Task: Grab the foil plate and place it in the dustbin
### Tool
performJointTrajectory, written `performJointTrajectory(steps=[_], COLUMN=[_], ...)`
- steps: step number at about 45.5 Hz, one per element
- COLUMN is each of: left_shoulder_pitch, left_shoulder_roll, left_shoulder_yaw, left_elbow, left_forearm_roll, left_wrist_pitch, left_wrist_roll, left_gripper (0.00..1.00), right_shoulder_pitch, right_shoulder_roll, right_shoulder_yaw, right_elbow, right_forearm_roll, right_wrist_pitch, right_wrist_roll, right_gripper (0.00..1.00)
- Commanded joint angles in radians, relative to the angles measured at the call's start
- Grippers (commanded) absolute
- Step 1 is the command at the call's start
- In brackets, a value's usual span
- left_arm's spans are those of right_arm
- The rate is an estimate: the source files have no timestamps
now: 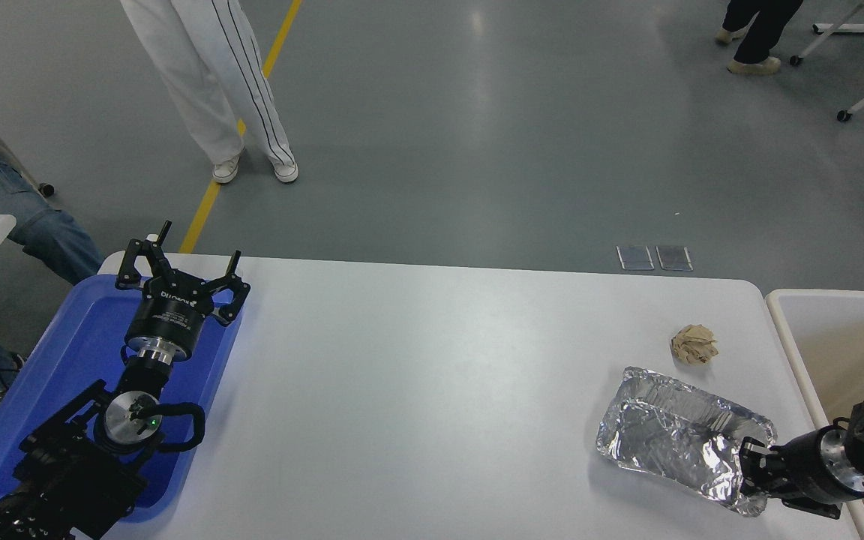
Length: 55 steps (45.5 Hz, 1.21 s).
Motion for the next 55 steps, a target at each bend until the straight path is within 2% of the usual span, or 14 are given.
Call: performJointTrajectory(steps=[1, 11, 28, 46, 55], left_shoulder_pitch=[0.0, 0.0, 0.0, 0.0, 0.0], left_shoulder_roll=[0.0, 0.0, 0.0, 0.0, 0.0], left_shoulder_yaw=[-0.001, 0.001, -0.001, 0.001, -0.001], left_elbow=[0.0, 0.0, 0.0, 0.0, 0.001], left_forearm_roll=[0.0, 0.0, 0.0, 0.0, 0.0], left_wrist_pitch=[0.001, 0.0, 0.0, 0.001, 0.0], left_wrist_roll=[0.0, 0.0, 0.0, 0.0, 0.0], left_gripper=[1.0, 1.0, 1.0, 1.0, 1.0], right_shoulder_pitch=[0.07, 0.178, 0.3, 0.681, 0.868], right_shoulder_roll=[-0.031, -0.036, -0.054, -0.042, 0.035], right_shoulder_yaw=[-0.037, -0.06, -0.08, -0.279, -0.391], right_elbow=[0.0, 0.007, 0.009, 0.013, 0.032], right_forearm_roll=[-0.034, -0.174, -0.18, -0.178, -0.175], right_wrist_pitch=[0.123, 0.229, 0.415, 0.415, 0.415], right_wrist_roll=[-0.006, -0.002, -0.003, -0.003, -0.003], right_gripper=[0.0, 0.0, 0.0, 0.0, 0.0])
